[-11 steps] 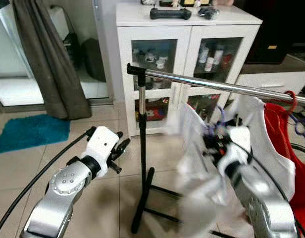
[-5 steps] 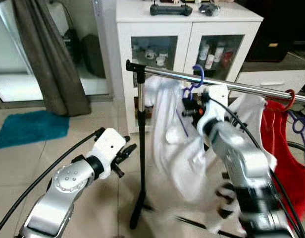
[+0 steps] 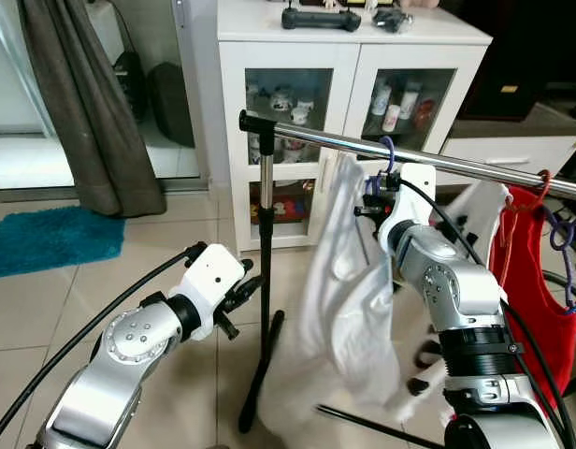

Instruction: Hang hanger

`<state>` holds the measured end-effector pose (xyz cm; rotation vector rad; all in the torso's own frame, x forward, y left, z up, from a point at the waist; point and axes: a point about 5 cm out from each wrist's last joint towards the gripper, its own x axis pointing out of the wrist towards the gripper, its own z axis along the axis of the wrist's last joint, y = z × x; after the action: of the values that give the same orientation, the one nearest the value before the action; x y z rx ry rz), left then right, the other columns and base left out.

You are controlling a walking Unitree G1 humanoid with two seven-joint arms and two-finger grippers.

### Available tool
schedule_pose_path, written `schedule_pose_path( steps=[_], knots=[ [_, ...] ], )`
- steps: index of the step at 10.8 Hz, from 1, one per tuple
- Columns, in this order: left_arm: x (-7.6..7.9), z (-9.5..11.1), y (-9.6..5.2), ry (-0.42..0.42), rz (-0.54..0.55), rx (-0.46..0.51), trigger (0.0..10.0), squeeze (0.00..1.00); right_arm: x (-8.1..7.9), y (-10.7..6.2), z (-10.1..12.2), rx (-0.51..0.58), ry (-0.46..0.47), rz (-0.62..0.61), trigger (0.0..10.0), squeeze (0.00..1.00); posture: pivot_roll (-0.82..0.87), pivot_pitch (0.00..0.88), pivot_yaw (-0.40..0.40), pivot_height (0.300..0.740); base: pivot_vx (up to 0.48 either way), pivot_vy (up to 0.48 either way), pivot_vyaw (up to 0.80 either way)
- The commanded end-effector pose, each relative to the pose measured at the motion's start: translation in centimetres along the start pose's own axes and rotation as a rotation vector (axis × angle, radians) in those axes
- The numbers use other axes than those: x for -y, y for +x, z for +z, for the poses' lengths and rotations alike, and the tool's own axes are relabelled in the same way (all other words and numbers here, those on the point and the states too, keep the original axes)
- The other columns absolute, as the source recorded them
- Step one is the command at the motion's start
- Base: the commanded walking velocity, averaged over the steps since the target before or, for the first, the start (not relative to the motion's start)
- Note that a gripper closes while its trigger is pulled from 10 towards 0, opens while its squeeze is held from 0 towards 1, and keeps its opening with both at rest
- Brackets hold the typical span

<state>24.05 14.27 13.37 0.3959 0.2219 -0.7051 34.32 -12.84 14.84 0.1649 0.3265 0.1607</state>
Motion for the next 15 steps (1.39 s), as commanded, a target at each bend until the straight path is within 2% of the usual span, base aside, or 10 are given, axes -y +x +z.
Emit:
schedule_pose_path(
  steps=[1, 2, 3, 4, 6, 8, 11, 12, 13, 15],
  knots=[
    [0.2, 0.2, -0.1, 0.011, -0.013, 0.000, 10.0, 0.00, 0.1, 0.0, -1.8, -0.116, 0.016, 0.021, 10.0, 0.00, 0.08, 0.000, -0.054, 0.740, 0.000, 0.000, 0.00],
    [0.3, 0.2, 0.0, 0.012, -0.015, -0.002, 10.0, 0.00, -0.4, -0.1, -2.2, -0.141, 0.016, 0.049, 10.0, 0.00, 0.08, 0.000, -0.054, 0.740, 0.000, 0.000, 0.00],
    [0.1, 0.4, 0.1, -0.001, -0.004, 0.002, 10.0, 0.00, -0.7, -0.5, -1.5, -0.088, 0.033, 0.083, 10.0, 1.00, 0.07, 0.000, -0.051, 0.740, 0.000, 0.000, 0.00],
    [-0.2, 0.4, 0.2, -0.006, 0.036, 0.009, 10.0, 0.00, -0.9, -1.0, -0.8, -0.035, -0.008, 0.114, 10.0, 1.00, 0.07, 0.000, -0.049, 0.740, 0.000, 0.000, 0.00],
    [-1.3, 0.6, 0.3, -0.094, 0.172, 0.051, 10.0, 0.00, -1.2, -3.2, 0.7, 0.025, -0.036, 0.203, 10.0, 1.00, 0.07, 0.000, -0.046, 0.740, 0.000, 0.000, 0.00],
    [-1.2, 0.9, 0.2, -0.116, 0.160, 0.070, 10.0, 0.00, -0.8, -5.7, 1.4, 0.025, -0.048, 0.263, 10.0, 1.00, 0.05, 0.000, -0.039, 0.740, 0.000, 0.000, 0.00],
    [-0.7, 1.0, 0.1, -0.117, 0.131, 0.071, 10.0, 0.00, 0.4, -9.5, 1.3, -0.055, -0.112, 0.310, 10.0, 1.00, 0.05, 0.000, -0.033, 0.740, 0.000, 0.000, 0.00],
    [-0.9, 1.0, 0.0, -0.125, 0.145, 0.070, 10.0, 0.00, 0.9, -10.8, 1.4, -0.068, -0.143, 0.322, 10.0, 1.00, 0.05, 0.000, -0.036, 0.740, 0.000, 0.000, 0.00],
    [-1.0, 0.8, -0.3, -0.138, 0.183, 0.071, 10.0, 0.00, 1.3, -13.1, 2.2, -0.048, -0.170, 0.396, 10.0, 1.00, 0.05, 0.000, -0.045, 0.740, 0.000, 0.000, 0.00],
    [-1.0, 0.9, -0.5, -0.130, 0.230, 0.085, 10.0, 0.00, 1.6, -14.6, 3.0, -0.024, -0.165, 0.439, 10.0, 1.00, 0.05, 0.000, -0.051, 0.740, 0.000, 0.000, 0.00]
  ],
)
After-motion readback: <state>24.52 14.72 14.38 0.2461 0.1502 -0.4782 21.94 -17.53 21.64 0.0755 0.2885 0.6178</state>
